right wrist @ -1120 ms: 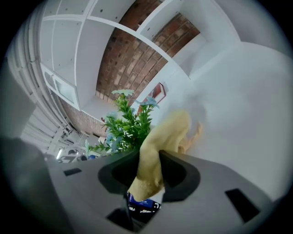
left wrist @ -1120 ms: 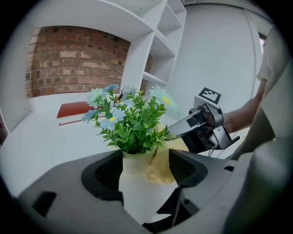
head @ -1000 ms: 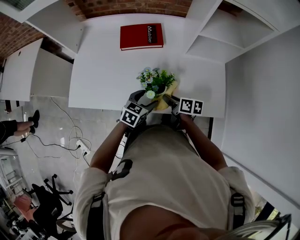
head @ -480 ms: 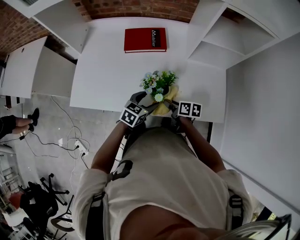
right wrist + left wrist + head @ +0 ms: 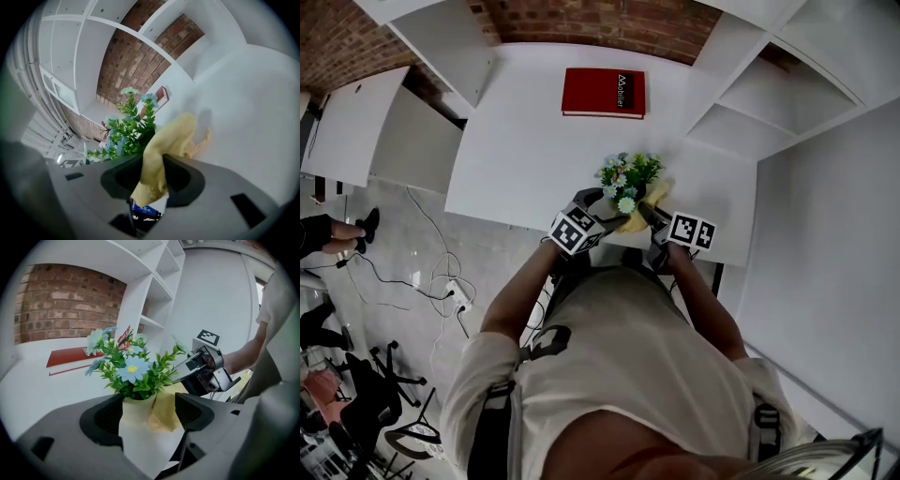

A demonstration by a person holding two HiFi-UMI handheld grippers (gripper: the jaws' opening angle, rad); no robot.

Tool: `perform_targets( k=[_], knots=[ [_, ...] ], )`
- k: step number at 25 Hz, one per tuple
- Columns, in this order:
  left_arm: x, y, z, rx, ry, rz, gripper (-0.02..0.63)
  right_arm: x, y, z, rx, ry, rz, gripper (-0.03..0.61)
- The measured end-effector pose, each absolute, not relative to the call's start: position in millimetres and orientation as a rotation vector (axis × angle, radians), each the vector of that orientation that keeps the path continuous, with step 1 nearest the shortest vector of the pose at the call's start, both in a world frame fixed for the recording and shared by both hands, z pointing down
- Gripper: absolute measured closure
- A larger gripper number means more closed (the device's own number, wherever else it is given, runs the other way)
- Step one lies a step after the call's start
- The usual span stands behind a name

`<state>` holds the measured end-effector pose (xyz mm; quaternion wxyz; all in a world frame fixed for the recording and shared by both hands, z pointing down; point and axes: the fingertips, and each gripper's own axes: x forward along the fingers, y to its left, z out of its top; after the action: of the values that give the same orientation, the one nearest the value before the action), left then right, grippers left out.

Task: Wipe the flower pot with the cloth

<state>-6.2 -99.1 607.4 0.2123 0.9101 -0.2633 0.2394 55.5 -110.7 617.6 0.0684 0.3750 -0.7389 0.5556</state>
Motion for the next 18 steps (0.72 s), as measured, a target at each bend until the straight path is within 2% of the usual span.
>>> perform_targets(
  k=[9, 14, 18],
  knots=[
    [8.5, -69.6, 606.0, 2.545, -0.665, 0.679, 0.278, 42.9, -90.9, 651.5, 1.060, -2.128, 1.622, 0.439],
    [-18.1, -84.0, 596.1, 2.523, -0.731, 0.650, 0.278, 48.7, -92.7, 649.4, 1.064, -2.122, 1.637, 0.439],
    [-27.7, -90.2, 595.5, 2.483, -0.600, 0.667, 0.261, 54.5, -97.4, 639.6, 1.083, -2.143, 1.639, 0.439]
  ],
)
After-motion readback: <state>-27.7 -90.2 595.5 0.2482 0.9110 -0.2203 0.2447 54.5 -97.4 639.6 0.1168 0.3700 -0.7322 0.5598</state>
